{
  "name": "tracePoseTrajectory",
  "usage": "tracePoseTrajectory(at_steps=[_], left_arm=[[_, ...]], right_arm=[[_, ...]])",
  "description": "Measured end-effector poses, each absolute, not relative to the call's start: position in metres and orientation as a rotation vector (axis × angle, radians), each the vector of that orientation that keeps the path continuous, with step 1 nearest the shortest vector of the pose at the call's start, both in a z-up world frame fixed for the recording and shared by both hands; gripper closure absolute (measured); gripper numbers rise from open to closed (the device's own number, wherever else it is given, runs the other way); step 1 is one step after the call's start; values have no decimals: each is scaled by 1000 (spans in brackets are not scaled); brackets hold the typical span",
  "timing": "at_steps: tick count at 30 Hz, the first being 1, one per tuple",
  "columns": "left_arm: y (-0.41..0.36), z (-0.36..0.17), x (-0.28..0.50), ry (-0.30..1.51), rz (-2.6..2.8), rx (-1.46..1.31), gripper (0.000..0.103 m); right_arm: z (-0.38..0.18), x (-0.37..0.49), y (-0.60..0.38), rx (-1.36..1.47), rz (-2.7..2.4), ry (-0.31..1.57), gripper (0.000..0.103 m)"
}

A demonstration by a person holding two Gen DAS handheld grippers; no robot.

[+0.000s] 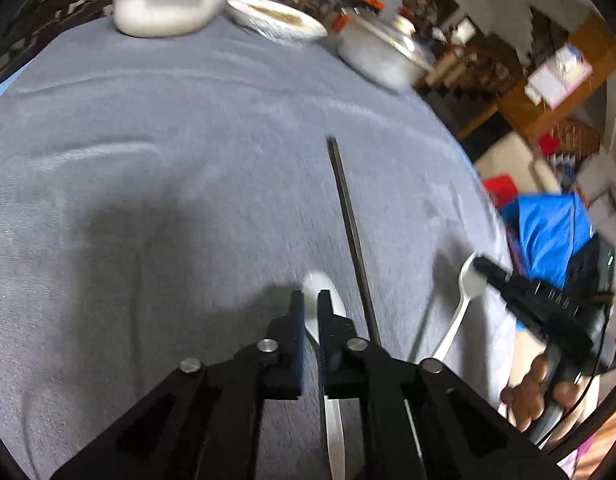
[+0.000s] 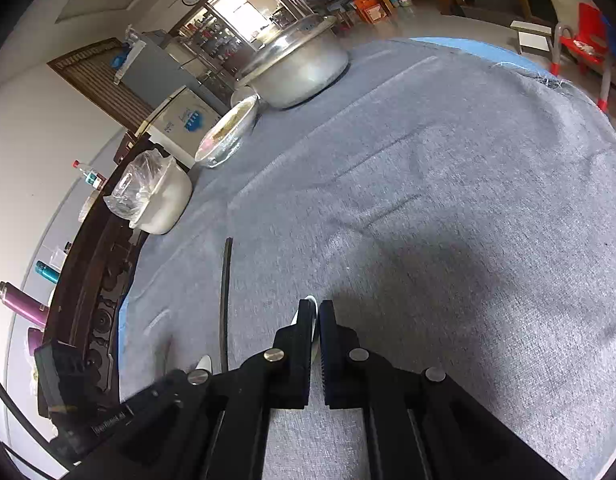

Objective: Organize utensils

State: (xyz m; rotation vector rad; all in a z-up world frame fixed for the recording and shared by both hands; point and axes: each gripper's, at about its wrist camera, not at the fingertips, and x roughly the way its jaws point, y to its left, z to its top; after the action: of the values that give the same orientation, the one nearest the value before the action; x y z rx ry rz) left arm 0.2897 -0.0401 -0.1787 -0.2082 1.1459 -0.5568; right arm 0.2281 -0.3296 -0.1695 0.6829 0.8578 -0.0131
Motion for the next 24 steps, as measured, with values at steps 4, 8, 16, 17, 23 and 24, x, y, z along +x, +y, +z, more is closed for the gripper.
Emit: tracePoseTrajectory(at_steps=[4, 8, 16, 17, 23, 24], left_arm=[[-43, -180, 278, 1117, -574, -155, 73], [-46, -180, 272, 1073, -587, -101, 72], [-64, -181, 279, 986, -571, 30, 75], [-62, -182, 285, 980, -573, 23, 75], [-59, -184, 322, 964, -536, 12, 76], [-57, -183, 328, 965, -528, 4, 76]], right_arm=[[-169, 223, -334, 669, -34, 845, 99], [-172, 220, -340, 676, -47, 851, 99], [-179, 225, -337, 672, -40, 863, 99], [-179, 228, -336, 670, -41, 864, 99], [-180, 246, -331, 643, -36, 863, 99], [-181, 249, -329, 640, -35, 865, 99]])
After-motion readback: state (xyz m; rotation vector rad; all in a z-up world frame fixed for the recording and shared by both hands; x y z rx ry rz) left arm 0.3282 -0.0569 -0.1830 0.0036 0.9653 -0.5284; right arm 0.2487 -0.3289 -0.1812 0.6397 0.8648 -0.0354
